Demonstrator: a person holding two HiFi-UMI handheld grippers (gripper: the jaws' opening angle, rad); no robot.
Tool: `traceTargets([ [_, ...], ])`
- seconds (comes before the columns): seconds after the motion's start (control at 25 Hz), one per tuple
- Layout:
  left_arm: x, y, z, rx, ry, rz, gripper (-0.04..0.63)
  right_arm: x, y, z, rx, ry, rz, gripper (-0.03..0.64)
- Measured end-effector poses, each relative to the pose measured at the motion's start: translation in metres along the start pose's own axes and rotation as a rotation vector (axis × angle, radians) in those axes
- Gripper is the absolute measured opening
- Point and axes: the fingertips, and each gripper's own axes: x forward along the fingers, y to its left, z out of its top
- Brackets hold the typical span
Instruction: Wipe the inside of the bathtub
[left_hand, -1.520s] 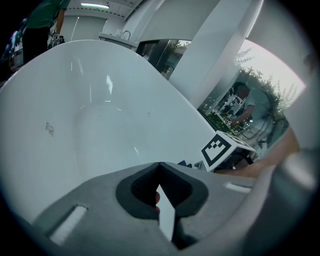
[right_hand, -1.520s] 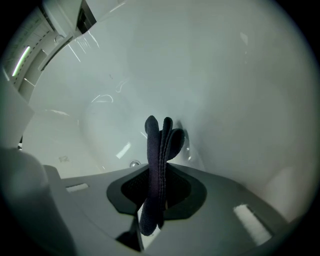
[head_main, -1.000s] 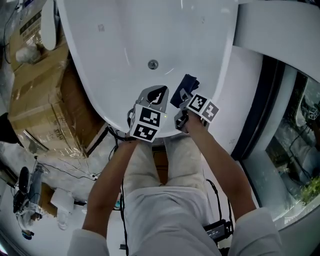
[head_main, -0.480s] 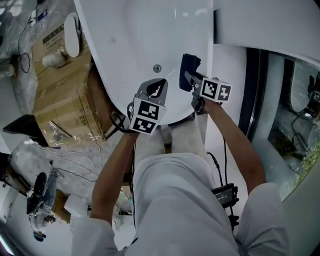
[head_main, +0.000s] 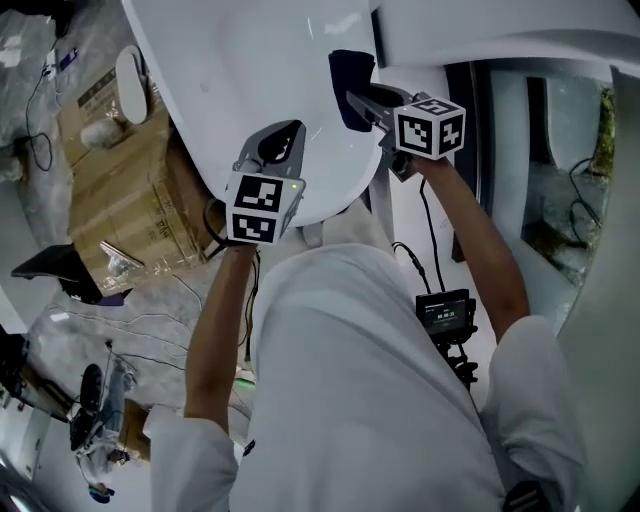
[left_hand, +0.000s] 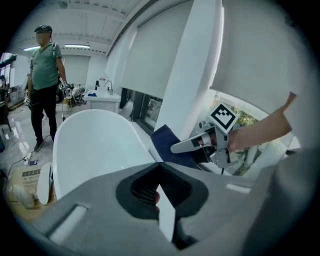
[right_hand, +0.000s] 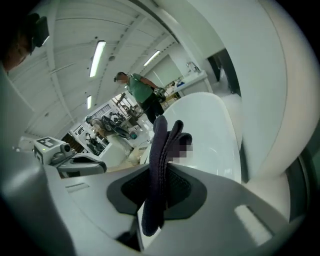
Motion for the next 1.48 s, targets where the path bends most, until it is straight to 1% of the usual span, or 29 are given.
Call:
traceTargets([
  [0.12,-0.026,0.006,0.015,-0.028,-0.044,0.011,0.000,-0.022,0.034,0.031,-0.084,-0.057,0.021,0.061],
  [0.2,-0.042,0.008,0.027,-0.031,-0.071,0.016,0.000,-0.039,0.056,0.052,-0.132,-0.103,0.032,0.060],
  [0.32,-0.067,0.010,0.046,-0.031,-0.112,0.033,0.000,-0.062,0.093,0.076,-0.177,-0.174,0.058,0.060],
  [0.4,-0.083,0.010,0.059,-0.043,-0.138,0.042,0.000,-0.075,0.117,0.085,-0.207,-0.205,0.070,0.060],
  [0.6,-0.115,0.000,0.082,-0.095,-0.192,0.043,0.000,-0.098,0.169,0.089,-0.315,-0.251,0.083,0.060],
  [0.84,-0.154,-0.021,0.087,-0.138,-0.245,0.061,0.000,-0.123,0.217,0.081,-0.333,-0.332,0.089,0.060],
  [0.96,-0.170,-0.033,0.093,-0.139,-0.279,0.066,0.000,-0.132,0.233,0.080,-0.347,-0.351,0.088,0.060],
  [1.08,-0.178,-0.045,0.099,-0.134,-0.295,0.068,0.000,-0.143,0.240,0.087,-0.357,-0.367,0.093,0.060],
  [1.24,-0.180,-0.053,0.101,-0.139,-0.296,0.075,0.000,-0.153,0.241,0.095,-0.364,-0.377,0.091,0.060],
  [1.48,-0.177,-0.050,0.090,-0.143,-0.297,0.075,0.000,-0.140,0.242,0.083,-0.373,-0.375,0.084,0.060],
])
